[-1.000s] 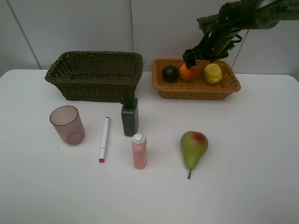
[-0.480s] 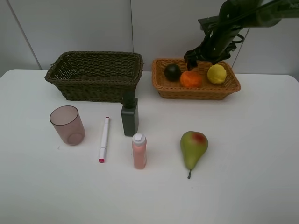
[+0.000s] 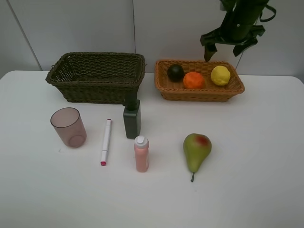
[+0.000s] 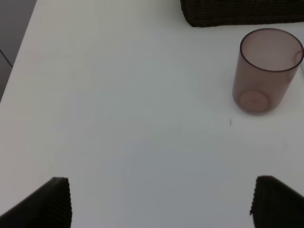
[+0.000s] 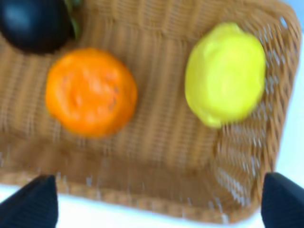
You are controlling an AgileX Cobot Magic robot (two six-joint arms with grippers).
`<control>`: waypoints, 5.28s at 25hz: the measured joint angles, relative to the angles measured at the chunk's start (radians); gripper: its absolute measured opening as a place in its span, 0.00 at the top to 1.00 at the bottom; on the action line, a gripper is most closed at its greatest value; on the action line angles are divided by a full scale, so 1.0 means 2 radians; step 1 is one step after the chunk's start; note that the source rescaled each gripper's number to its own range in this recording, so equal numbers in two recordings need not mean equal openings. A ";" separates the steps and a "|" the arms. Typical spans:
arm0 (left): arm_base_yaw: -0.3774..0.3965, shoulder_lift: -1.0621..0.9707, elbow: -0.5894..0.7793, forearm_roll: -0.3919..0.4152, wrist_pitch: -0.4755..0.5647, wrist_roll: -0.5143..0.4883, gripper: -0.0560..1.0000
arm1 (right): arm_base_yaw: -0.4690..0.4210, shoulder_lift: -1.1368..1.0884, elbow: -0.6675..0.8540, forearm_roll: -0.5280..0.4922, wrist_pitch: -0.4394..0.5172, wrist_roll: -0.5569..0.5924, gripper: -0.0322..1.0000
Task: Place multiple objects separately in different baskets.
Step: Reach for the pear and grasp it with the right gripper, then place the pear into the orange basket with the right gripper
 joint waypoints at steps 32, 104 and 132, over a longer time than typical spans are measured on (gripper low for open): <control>0.000 0.000 0.000 0.000 0.000 0.000 0.00 | 0.057 -0.170 0.406 0.120 -0.119 0.047 0.25; 0.000 0.000 0.000 0.000 0.000 0.000 0.00 | 0.131 -0.092 0.277 0.049 -0.070 0.091 0.63; 0.000 0.000 0.000 0.000 0.000 0.000 0.00 | -0.031 0.026 0.121 -0.027 -0.287 0.031 0.63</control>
